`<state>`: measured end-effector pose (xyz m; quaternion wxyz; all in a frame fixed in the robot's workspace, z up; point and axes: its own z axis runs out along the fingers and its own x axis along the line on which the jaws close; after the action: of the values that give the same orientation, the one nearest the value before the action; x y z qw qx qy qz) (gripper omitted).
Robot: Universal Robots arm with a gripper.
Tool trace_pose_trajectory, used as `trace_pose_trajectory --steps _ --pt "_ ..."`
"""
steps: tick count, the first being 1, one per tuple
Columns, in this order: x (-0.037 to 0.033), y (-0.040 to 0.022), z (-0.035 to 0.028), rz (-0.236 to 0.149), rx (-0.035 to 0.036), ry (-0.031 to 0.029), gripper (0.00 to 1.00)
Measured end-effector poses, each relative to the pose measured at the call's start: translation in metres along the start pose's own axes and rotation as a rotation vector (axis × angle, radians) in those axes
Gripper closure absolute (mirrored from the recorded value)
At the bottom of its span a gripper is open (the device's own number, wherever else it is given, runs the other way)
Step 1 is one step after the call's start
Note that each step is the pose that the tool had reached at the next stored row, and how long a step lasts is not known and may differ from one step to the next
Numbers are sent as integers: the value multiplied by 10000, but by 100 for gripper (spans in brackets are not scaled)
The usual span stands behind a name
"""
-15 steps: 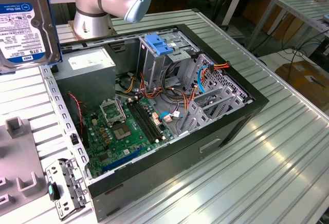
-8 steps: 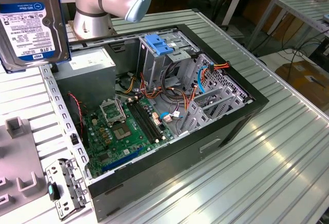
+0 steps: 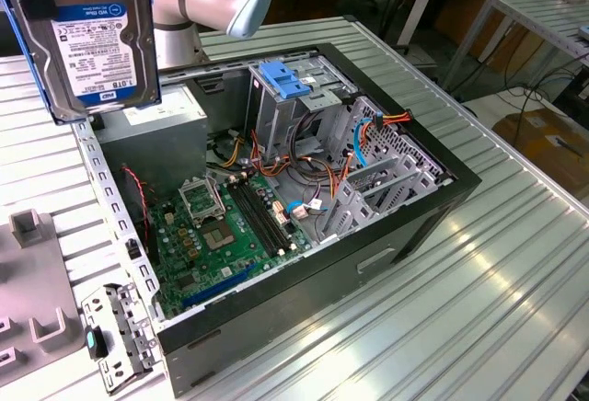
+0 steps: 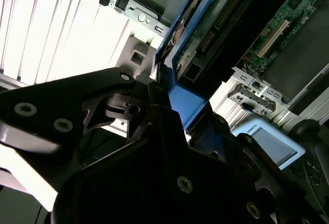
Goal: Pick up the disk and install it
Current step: 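Pick up the disk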
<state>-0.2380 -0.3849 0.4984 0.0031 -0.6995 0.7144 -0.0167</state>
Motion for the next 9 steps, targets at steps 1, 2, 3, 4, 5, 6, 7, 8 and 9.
trace_pose_trajectory --steps 1,2,3,4,5,6,7,8,9 --pt "15 -7 2 0 1 -1 63" --pt "25 -12 3 0 1 -1 63" --pt "43 -21 5 0 1 0 63" --pt "54 -31 7 1 0 -1 63" --pt "67 -49 10 1 1 -1 63" --pt "74 -70 12 1 1 -1 63" --pt "80 -95 15 2 1 -1 63" --pt "83 -129 17 2 0 -1 63" --pt "85 -157 19 2 0 0 63"
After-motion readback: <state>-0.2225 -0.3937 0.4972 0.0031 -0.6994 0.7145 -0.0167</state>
